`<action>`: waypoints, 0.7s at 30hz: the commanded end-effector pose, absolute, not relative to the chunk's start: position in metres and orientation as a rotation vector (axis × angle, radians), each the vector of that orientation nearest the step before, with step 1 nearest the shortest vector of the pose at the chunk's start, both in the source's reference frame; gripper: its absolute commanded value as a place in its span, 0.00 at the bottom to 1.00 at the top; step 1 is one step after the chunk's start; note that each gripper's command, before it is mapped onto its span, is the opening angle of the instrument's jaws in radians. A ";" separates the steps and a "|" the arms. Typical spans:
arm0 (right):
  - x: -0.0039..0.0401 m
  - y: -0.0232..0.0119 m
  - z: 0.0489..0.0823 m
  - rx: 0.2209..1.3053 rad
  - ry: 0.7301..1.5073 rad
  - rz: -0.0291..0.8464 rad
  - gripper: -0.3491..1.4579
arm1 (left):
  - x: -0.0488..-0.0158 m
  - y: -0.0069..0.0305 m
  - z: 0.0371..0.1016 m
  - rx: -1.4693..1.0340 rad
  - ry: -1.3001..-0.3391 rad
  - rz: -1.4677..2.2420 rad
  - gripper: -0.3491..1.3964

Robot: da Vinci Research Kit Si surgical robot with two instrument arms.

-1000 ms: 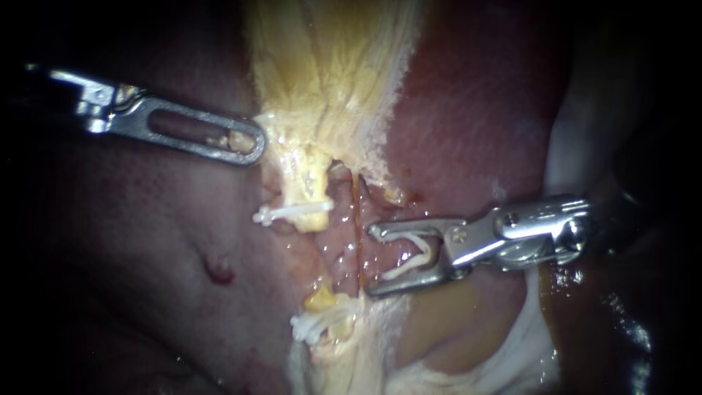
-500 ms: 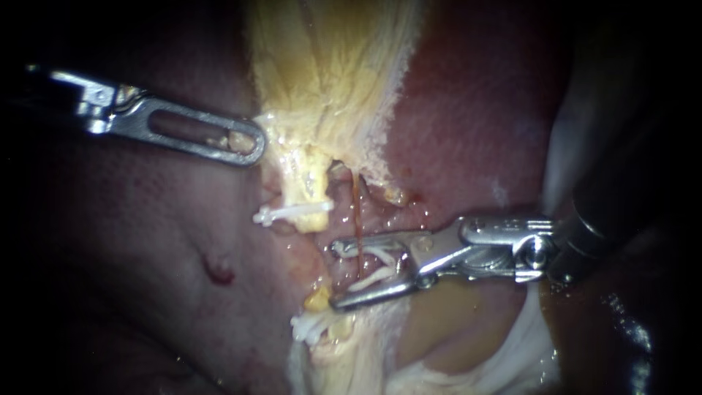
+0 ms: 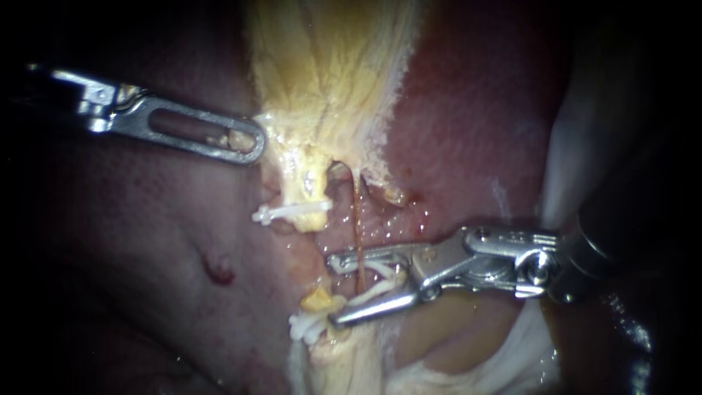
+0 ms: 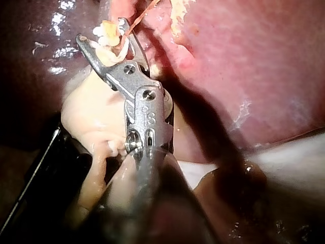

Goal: Clipping first clip right tube

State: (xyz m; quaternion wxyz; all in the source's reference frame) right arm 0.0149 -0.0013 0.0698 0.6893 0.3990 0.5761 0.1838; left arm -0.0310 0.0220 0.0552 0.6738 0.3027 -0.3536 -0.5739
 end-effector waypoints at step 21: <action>0.0142 -0.0014 0.0685 0.993 1.324 0.442 0.42 | -0.0310 0.0220 0.0553 0.681 -0.796 -1.291 0.00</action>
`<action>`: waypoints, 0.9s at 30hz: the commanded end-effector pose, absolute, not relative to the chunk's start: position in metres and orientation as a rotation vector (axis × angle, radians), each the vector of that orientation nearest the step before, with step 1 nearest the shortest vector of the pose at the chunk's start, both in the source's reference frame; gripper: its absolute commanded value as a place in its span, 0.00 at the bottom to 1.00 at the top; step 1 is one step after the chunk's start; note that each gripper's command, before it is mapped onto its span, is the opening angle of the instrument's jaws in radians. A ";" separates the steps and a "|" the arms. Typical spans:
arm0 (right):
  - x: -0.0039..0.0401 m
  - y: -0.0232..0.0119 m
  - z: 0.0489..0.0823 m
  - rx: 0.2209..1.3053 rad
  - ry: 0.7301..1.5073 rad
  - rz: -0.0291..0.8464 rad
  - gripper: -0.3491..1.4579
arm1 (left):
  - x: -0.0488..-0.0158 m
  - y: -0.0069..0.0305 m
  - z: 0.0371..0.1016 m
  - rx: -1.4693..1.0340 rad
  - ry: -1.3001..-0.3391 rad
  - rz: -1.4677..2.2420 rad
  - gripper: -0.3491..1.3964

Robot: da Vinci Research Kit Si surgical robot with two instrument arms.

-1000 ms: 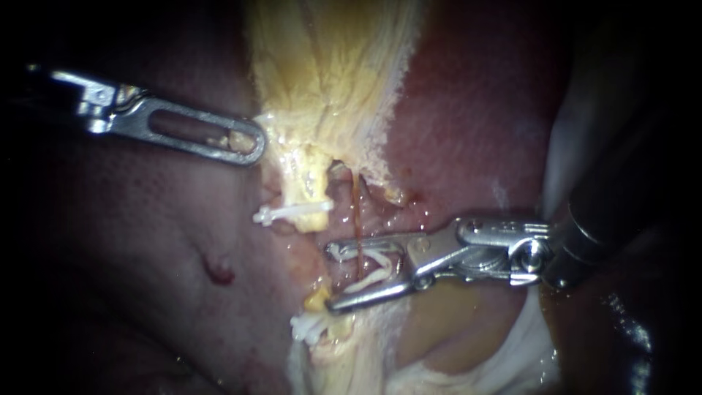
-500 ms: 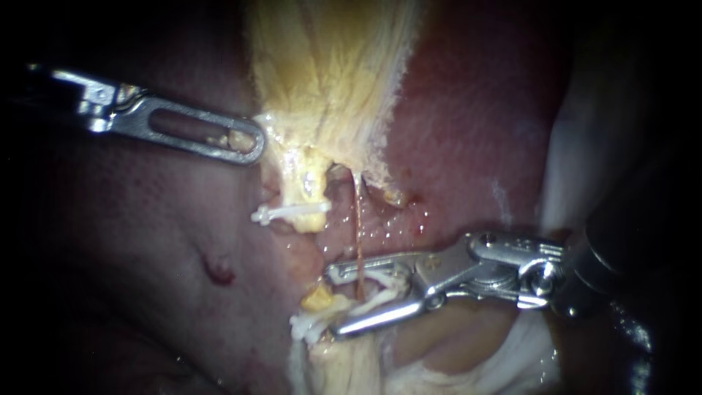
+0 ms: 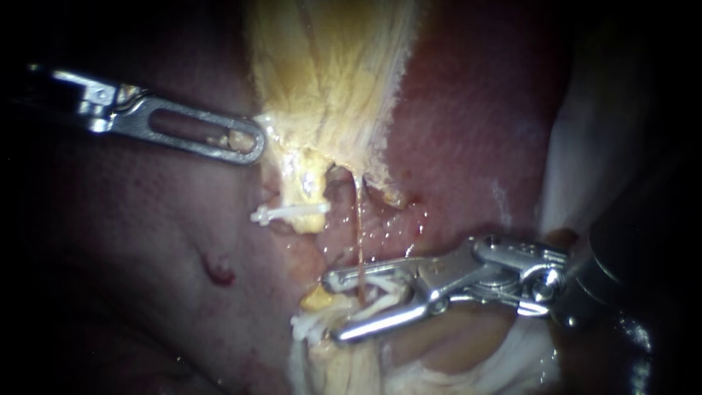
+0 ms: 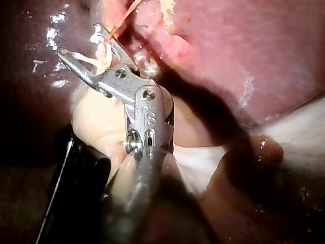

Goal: Clipping first clip right tube

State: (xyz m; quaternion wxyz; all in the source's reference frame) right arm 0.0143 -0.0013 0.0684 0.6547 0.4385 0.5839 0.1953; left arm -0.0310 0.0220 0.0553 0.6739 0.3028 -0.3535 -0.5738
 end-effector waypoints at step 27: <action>0.0131 -0.0010 0.0696 1.032 1.290 0.474 0.00 | -0.0309 0.0221 0.0556 0.681 -0.796 -1.291 0.00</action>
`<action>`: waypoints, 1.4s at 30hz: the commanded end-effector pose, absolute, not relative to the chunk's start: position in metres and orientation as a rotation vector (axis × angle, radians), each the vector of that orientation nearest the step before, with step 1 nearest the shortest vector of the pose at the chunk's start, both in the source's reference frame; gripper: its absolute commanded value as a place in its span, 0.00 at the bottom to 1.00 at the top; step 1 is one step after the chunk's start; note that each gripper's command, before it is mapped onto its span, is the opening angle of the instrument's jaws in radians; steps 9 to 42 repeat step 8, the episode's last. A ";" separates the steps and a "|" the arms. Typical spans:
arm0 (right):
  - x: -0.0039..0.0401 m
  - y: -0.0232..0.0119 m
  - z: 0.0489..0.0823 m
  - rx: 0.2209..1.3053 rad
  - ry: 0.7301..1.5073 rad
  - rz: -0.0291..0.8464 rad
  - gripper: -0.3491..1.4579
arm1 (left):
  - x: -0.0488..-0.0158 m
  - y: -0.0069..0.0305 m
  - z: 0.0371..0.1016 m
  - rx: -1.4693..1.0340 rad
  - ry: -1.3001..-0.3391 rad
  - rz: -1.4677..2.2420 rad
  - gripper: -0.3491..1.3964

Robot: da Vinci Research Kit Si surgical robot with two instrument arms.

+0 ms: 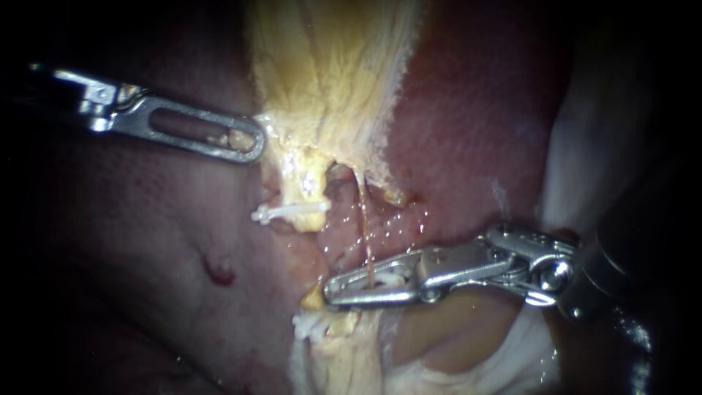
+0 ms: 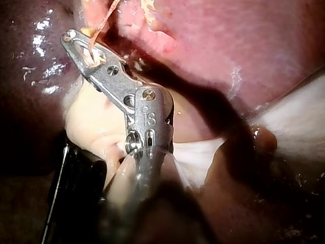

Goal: Clipping first clip right tube

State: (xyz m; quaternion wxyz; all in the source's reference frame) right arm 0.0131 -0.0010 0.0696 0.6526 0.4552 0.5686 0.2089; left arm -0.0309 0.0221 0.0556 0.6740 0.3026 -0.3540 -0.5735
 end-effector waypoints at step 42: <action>0.0130 -0.0008 0.0699 1.032 1.290 0.474 0.00 | -0.0309 0.0221 0.0556 0.681 -0.796 -1.291 0.00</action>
